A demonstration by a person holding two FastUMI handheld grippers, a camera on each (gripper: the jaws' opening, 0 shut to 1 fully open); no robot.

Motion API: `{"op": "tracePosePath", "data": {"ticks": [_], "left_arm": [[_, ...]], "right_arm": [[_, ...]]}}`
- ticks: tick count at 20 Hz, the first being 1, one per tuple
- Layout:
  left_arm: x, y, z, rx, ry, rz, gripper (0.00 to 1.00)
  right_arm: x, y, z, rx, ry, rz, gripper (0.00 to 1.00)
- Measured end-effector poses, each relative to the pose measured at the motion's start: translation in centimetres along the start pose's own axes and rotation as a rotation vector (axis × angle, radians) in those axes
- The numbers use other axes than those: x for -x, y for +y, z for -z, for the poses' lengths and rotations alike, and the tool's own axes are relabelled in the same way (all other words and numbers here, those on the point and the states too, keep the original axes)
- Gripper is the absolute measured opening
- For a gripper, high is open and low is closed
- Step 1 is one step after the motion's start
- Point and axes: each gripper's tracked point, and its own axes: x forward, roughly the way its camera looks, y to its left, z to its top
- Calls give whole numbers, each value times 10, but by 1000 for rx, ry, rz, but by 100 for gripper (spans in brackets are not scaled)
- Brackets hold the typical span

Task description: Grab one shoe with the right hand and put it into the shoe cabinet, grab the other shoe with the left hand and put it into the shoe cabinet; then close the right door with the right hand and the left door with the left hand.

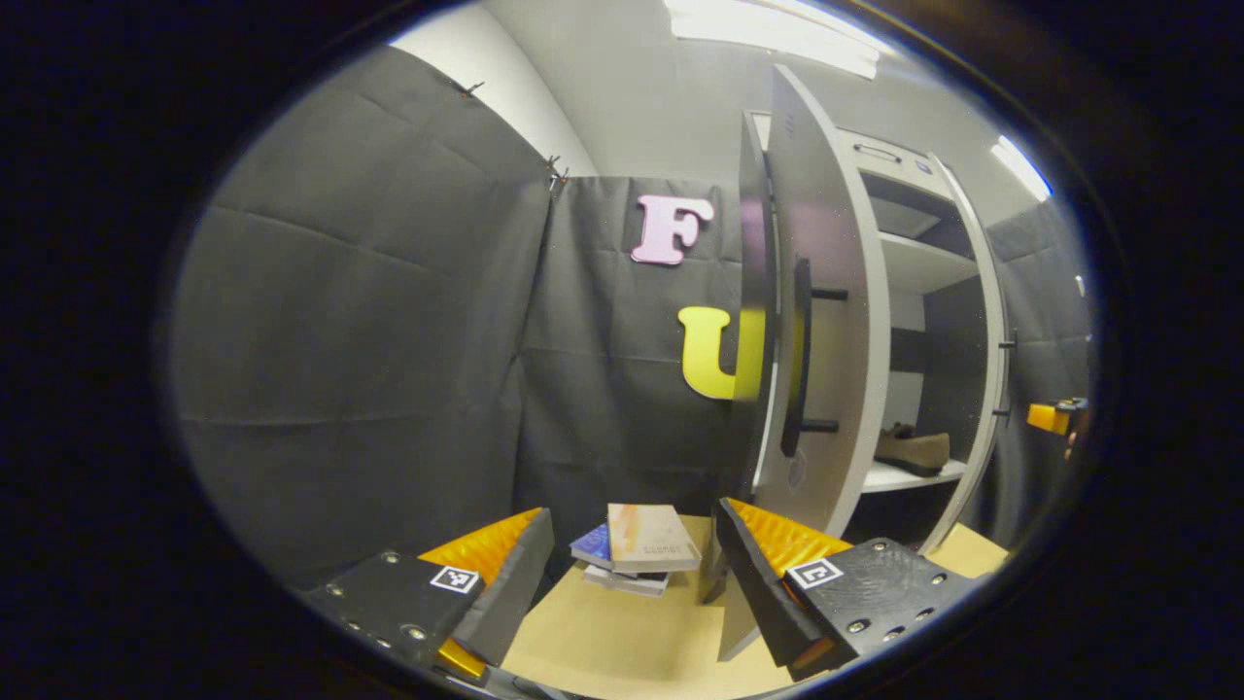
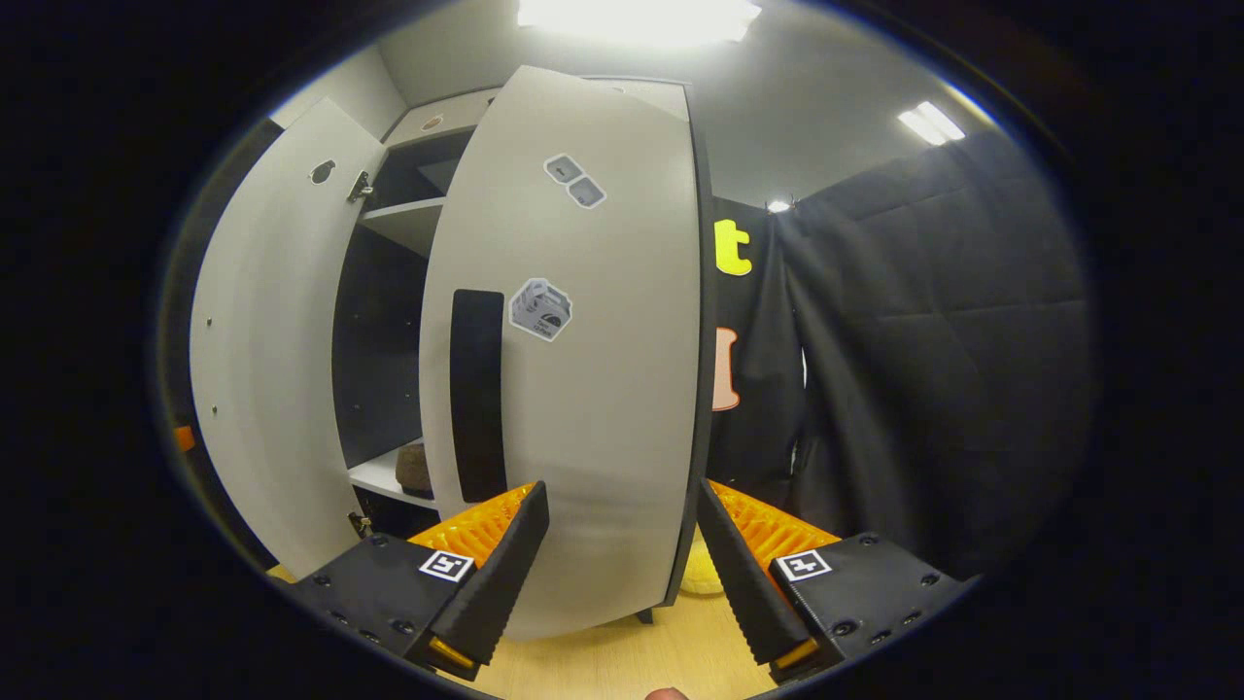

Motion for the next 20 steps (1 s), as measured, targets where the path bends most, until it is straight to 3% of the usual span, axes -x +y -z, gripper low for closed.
{"op": "tracePosePath", "data": {"ticks": [9,12,13,15,17,20], "left_arm": [[10,-9,-32,4,-80,-3,100],[-7,-21,-42,-6,-90,-1,100],[-12,-27,-42,-15,-90,-1,88],[-14,-41,-42,-37,-83,19,100],[-11,-45,-45,-88,-94,2,95],[-7,-47,-51,-148,-99,-16,98]], "right_arm": [[21,-34,43,-21,90,24,97],[20,-42,50,-30,99,24,95],[21,-44,53,-35,106,21,95],[19,-49,59,-45,117,18,95],[17,-54,64,-50,129,17,95],[16,-62,70,-60,140,16,97]]}}
